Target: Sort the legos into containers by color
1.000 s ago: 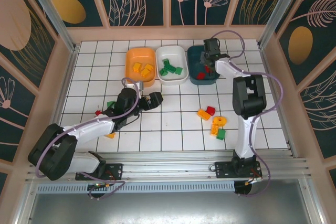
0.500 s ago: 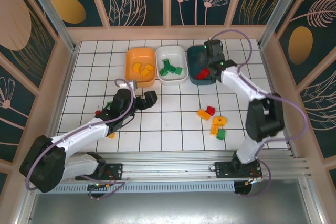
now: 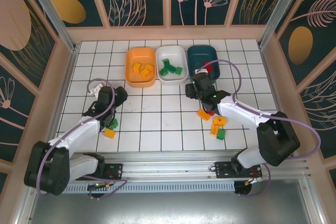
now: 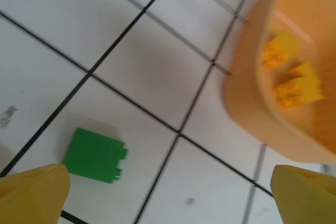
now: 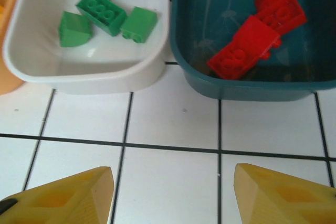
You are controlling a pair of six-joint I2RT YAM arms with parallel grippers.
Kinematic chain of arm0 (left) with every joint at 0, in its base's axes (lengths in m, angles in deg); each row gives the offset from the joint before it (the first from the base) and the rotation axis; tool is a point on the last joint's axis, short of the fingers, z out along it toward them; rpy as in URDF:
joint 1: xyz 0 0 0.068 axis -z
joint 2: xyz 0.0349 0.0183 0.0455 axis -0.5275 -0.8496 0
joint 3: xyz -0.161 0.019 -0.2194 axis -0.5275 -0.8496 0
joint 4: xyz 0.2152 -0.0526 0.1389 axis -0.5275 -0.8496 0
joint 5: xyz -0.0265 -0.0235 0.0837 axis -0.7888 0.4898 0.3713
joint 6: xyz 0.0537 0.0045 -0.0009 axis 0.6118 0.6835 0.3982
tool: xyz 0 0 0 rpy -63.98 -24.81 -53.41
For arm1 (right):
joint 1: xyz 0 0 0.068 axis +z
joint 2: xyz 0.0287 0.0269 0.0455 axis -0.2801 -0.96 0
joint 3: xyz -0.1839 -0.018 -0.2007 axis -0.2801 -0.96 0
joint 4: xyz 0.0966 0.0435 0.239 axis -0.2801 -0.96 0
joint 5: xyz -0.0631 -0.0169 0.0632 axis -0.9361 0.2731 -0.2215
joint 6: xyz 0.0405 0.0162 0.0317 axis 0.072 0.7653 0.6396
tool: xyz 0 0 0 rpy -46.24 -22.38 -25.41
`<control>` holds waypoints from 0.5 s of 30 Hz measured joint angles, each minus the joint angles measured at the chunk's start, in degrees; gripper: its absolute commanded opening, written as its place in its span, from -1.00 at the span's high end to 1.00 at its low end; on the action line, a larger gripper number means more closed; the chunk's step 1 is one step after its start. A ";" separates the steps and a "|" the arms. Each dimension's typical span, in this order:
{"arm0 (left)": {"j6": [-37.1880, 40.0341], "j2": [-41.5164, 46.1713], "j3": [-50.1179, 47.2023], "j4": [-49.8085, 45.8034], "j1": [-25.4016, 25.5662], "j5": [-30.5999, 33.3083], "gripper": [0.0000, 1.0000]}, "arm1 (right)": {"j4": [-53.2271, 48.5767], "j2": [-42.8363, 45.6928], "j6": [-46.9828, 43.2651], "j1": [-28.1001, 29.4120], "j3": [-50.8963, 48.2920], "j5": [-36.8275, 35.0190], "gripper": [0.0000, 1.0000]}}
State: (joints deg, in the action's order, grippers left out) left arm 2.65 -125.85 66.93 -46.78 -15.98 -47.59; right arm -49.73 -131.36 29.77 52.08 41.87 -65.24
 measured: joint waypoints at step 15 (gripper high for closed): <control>-9.29 -12.15 5.42 -1.31 -5.79 -8.24 -0.56 | 8.48 0.00 -0.15 0.20 -6.27 2.86 -0.23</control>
State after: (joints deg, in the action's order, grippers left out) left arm -6.64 -138.00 72.35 -48.09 -21.77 -55.83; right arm -41.25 -131.36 29.61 52.28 35.60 -62.38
